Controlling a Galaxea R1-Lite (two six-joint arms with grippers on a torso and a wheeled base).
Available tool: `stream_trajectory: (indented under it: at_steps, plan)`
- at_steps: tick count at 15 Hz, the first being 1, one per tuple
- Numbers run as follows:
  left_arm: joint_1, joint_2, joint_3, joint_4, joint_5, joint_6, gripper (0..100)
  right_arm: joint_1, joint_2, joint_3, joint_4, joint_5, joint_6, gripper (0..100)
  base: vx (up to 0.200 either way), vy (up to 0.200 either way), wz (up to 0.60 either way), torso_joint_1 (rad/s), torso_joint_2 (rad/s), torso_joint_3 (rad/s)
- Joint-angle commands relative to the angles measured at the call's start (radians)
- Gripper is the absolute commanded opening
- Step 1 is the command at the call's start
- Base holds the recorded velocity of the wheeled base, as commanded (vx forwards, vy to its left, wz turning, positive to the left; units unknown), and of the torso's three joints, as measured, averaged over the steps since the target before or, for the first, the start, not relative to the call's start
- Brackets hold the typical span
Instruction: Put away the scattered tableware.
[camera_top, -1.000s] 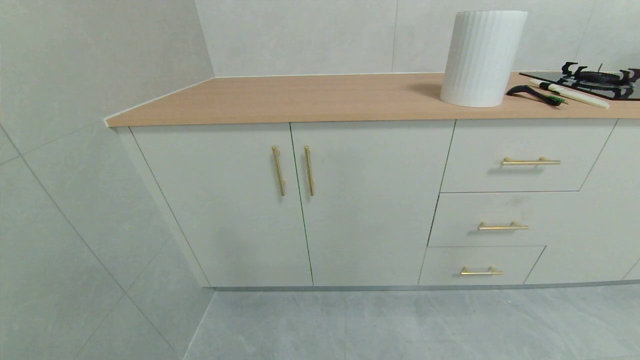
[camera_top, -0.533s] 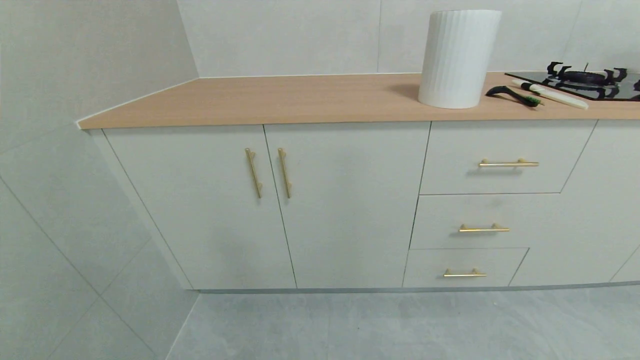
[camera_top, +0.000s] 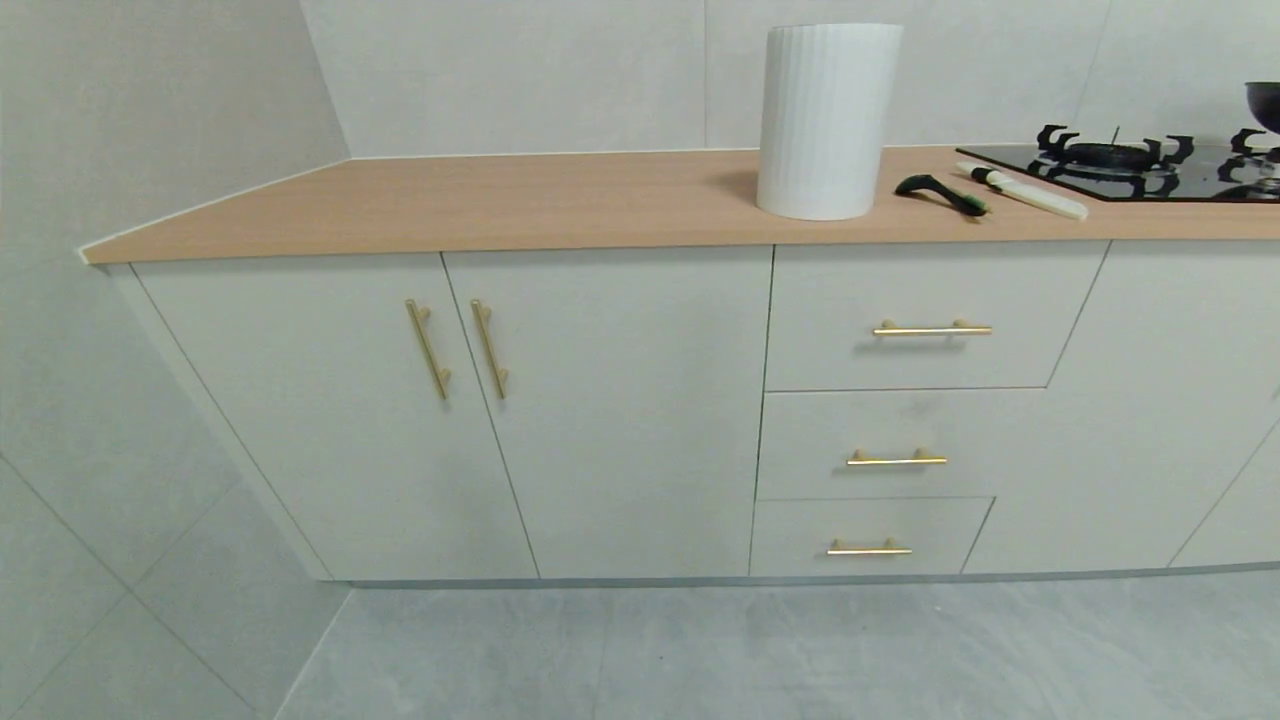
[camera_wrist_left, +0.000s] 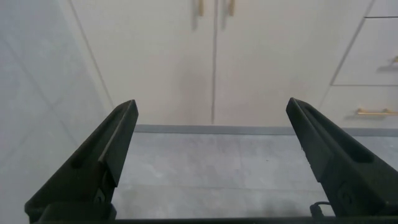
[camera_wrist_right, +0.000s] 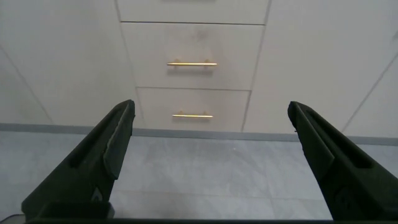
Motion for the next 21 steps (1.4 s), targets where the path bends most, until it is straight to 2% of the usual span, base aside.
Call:
stream_trajectory:
  at_steps: [1, 2, 12, 21]
  plan:
    - [0.000, 0.000, 0.000, 0.000, 0.001, 0.000, 100, 0.000, 0.002, 0.000, 0.000, 0.001, 0.000, 100, 0.000, -0.200, 0.00, 0.007, 0.00, 0.002]
    - [0.000, 0.000, 0.000, 0.000, 0.000, 0.000, 100, 0.002, 0.002, 0.000, 0.000, -0.001, 0.000, 100, 0.000, -0.200, 0.00, -0.002, 0.00, 0.007]
    - [0.000, 0.000, 0.000, 0.000, 0.000, 0.000, 100, 0.000, 0.002, 0.000, 0.000, 0.001, 0.003, 100, 0.000, 0.000, 0.00, 0.000, 0.00, 0.000]
    - [0.000, 0.000, 0.000, 0.000, 0.000, 0.000, 100, 0.000, 0.002, 0.000, 0.000, -0.001, 0.004, 100, 0.200, 0.000, 0.00, 0.002, 0.00, 0.002]
